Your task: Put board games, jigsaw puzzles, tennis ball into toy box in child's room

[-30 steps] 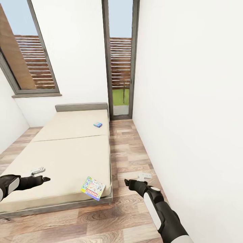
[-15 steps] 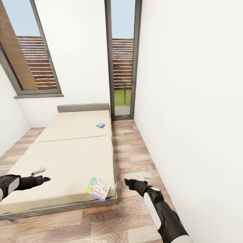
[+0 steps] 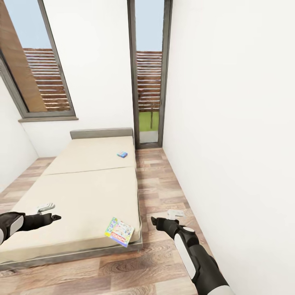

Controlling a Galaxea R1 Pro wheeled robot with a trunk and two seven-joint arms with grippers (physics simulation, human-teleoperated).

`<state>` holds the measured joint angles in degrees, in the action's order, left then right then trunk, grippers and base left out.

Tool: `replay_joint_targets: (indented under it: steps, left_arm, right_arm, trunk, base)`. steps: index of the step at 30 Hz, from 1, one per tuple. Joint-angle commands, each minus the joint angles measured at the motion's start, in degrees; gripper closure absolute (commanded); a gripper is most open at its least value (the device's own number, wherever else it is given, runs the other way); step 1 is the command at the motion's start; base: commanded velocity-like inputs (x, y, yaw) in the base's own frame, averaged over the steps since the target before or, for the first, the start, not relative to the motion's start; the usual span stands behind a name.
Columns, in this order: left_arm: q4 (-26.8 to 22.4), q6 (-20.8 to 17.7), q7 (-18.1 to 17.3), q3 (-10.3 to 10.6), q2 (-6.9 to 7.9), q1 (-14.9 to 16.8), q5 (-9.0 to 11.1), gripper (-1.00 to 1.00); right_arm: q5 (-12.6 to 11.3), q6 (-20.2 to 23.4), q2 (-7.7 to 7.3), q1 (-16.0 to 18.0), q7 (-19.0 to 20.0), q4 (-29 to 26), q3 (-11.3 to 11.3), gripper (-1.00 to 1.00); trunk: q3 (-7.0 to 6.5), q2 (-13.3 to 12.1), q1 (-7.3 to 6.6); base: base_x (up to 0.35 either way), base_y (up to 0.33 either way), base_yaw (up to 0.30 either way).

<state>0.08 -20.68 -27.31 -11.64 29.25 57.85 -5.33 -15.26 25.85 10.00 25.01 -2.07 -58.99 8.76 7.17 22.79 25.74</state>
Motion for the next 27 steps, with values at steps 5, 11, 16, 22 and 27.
replay_joint_targets:
  steps: [5, 11, 16, 22, 27]
  left_arm:
    - [0.01, -0.27, -0.20, -0.47, 0.02, 0.07, -0.44, -1.00]
    - [0.01, -0.24, -0.20, -0.45, 0.02, 0.07, -0.40, -1.00]
    - [0.01, -0.24, -0.20, -0.44, 0.02, 0.07, -0.45, -1.00]
    - [0.01, -0.23, -0.20, -0.45, 0.02, 0.07, -0.40, -1.00]
    - [0.01, -0.28, -0.20, -0.43, 0.02, 0.07, -0.39, -1.00]
  right_arm:
    - [-0.38, 0.26, 0.00, 0.04, -0.15, -0.14, 0.03, -1.00]
    - [-0.38, 0.26, 0.00, 0.04, -0.14, -0.15, 0.03, -1.00]
    - [-0.38, 0.26, 0.00, 0.04, -0.13, -0.16, 0.03, -1.00]
    - [-0.38, 0.26, 0.00, 0.04, -0.13, -0.18, 0.03, -1.00]
    - [-0.38, 0.24, 0.00, 0.04, -0.13, -0.21, 0.03, -1.00]
  trunk:
    - [0.04, 0.13, 0.04]
    - [0.02, 0.13, 0.04]
    - [0.01, 0.13, 0.04]
    - [0.01, 0.13, 0.04]
    - [0.01, 0.13, 0.04]
  base:
    - [0.019, 0.095, 0.000]
    - [0.060, 0.073, 0.000]
    - [0.012, 0.011, 0.000]
    - [0.003, 0.003, 0.000]
    - [0.000, 0.001, 0.000]
